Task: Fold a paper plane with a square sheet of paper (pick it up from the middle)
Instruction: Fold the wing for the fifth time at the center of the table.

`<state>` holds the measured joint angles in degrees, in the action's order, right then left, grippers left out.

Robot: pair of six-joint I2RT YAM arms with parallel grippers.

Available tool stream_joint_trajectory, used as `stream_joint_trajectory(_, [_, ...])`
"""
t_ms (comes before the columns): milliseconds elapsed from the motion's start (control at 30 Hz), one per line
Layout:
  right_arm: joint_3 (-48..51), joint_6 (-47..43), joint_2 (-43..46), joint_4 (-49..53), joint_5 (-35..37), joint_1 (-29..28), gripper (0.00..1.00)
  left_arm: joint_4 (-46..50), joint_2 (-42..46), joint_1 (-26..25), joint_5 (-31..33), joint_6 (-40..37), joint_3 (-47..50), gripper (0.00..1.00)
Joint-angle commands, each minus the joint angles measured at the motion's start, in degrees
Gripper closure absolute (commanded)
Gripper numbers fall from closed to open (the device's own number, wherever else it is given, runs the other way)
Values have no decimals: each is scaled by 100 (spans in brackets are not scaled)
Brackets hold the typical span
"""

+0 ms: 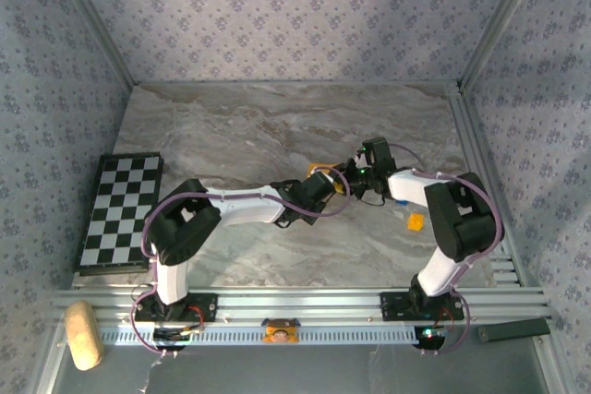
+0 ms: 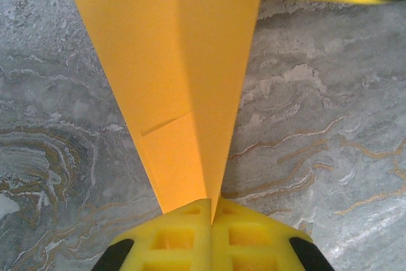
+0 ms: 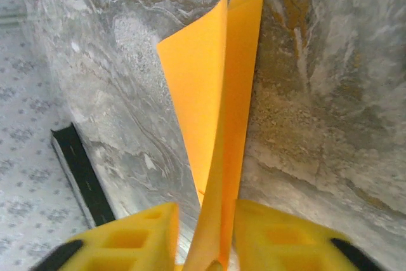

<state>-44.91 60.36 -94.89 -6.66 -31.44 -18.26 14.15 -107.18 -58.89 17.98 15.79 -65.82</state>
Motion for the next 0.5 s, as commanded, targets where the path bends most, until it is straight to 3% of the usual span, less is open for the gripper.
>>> stream_joint_trajectory(0, [-17,-518,517,744,431,166,62,11,83,48,-101,168,108,100])
stream_joint_trajectory(200, [51,-956,1168,1464,771,462,59,-290,161,236,-536,495,351,100])
stream_joint_trajectory(467, [260,-897,1315,1449,783,508,59,-492,100,393,-851,776,471,100])
